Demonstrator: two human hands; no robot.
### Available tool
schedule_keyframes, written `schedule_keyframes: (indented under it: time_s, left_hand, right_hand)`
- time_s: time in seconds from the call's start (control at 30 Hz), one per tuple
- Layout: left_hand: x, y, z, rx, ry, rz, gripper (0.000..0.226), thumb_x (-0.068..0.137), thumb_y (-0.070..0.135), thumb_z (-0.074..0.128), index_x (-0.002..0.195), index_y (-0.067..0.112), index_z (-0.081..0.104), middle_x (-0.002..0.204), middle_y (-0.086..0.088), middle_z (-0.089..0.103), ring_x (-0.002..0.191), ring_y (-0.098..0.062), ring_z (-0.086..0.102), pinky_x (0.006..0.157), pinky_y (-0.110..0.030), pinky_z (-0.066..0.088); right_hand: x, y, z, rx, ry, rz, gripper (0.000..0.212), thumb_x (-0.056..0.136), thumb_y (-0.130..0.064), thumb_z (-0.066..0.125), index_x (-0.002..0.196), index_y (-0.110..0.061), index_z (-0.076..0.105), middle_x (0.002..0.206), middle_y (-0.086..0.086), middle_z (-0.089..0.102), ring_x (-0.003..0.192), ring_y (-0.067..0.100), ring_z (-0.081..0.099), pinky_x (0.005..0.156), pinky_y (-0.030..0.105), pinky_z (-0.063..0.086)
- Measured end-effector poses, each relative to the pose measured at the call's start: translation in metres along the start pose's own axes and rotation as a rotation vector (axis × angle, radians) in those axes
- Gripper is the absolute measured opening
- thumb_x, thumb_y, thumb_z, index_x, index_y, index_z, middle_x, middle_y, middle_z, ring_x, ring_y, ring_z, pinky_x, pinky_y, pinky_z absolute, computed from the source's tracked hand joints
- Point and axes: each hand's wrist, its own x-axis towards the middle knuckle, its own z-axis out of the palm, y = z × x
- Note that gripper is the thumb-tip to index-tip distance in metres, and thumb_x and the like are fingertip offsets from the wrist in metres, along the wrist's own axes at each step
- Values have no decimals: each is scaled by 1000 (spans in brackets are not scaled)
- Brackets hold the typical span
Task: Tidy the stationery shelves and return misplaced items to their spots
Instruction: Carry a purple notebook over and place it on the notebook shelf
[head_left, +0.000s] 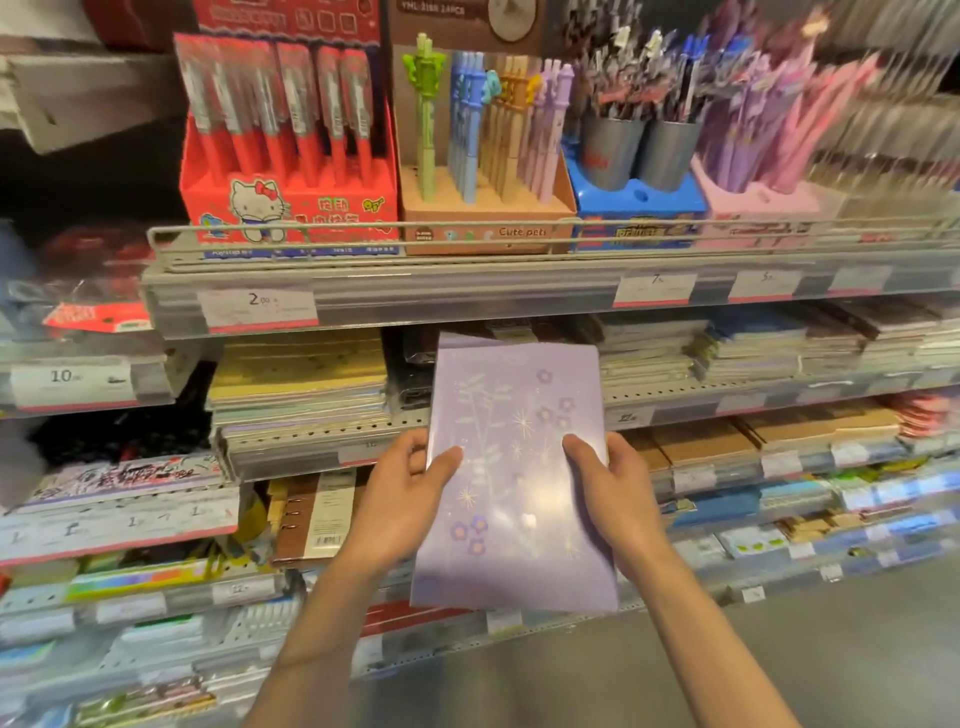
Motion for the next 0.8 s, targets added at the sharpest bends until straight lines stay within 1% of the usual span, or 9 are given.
schedule_keyframes:
  time_s: [0.1, 0.2, 0.37, 0.43, 0.5, 0.57, 0.63, 0.67, 0.8]
  left_hand:
    - [6, 1, 28, 24, 59, -5, 8, 97, 23, 60, 103, 18, 58, 83, 9, 77, 74, -11, 74, 67, -32, 59]
    - [7, 3, 62, 34, 108, -26, 7, 96, 20, 62, 101, 18, 58, 69, 15, 73, 63, -3, 70, 53, -17, 50]
    - [7, 4, 98, 40, 167, -20, 11, 98, 19, 59, 105, 12, 56, 52, 21, 63, 48, 5, 59, 47, -10, 41]
    - [5, 6, 102, 32, 207, -22, 10, 98, 20, 60, 106, 15, 58, 63, 19, 69, 58, 5, 65, 55, -11, 45]
    - [2, 7, 100, 24, 235, -30, 7, 97, 21, 61, 103, 20, 59, 77, 13, 75, 71, -2, 71, 62, -17, 52]
    - [0, 9, 92, 25, 245, -35, 6, 97, 22, 60, 103, 22, 60, 82, 10, 76, 76, -8, 73, 68, -23, 56]
    - [-2, 12, 78, 21, 250, -35, 11, 97, 23, 60, 108, 21, 60, 87, 6, 77, 80, -12, 74, 73, -30, 58]
    - [-3, 13, 69, 24, 260, -27, 14, 97, 24, 60, 111, 20, 59, 89, 4, 78, 81, -13, 75, 73, -32, 58]
    - [-10, 17, 20, 34, 368, 17, 16, 97, 26, 60, 110, 17, 60, 85, 4, 77, 77, -11, 74, 61, -19, 53]
  right_hand:
    - [16, 6, -22, 21, -44, 7, 17, 98, -32, 56, 105, -18, 63, 99, -3, 71, 89, 12, 68, 67, 27, 47]
    - [32, 8, -49, 16, -69, 13, 16, 98, -31, 56, 104, -18, 63, 98, -1, 71, 89, 15, 67, 67, 28, 47]
    - [57, 10, -74, -20, -126, 5, 16, 97, -30, 55, 108, -19, 62, 103, -2, 70, 95, 18, 65, 84, 38, 51]
    - [62, 7, -76, -21, -156, -7, 17, 98, -30, 55, 109, -19, 61, 103, -3, 68, 91, 15, 64, 75, 33, 49]
    - [63, 6, -75, -19, -190, -17, 16, 99, -31, 53, 109, -20, 60, 100, -5, 67, 88, 12, 63, 68, 27, 46]
    - [58, 1, -68, -15, -204, -26, 28, 96, -41, 54, 115, -21, 60, 108, -1, 68, 99, 20, 66, 82, 38, 53]
    - [53, -4, -55, -11, -210, -25, 57, 86, -57, 54, 130, -21, 56, 127, 4, 65, 116, 27, 62, 100, 52, 49]
    - [54, -6, -47, 7, -227, -35, 63, 84, -60, 55, 133, -21, 54, 132, 4, 62, 119, 27, 61, 103, 53, 48]
    - [49, -32, 0, 41, -330, -74, 33, 98, -39, 54, 125, -22, 58, 121, 0, 65, 107, 21, 63, 97, 47, 51]
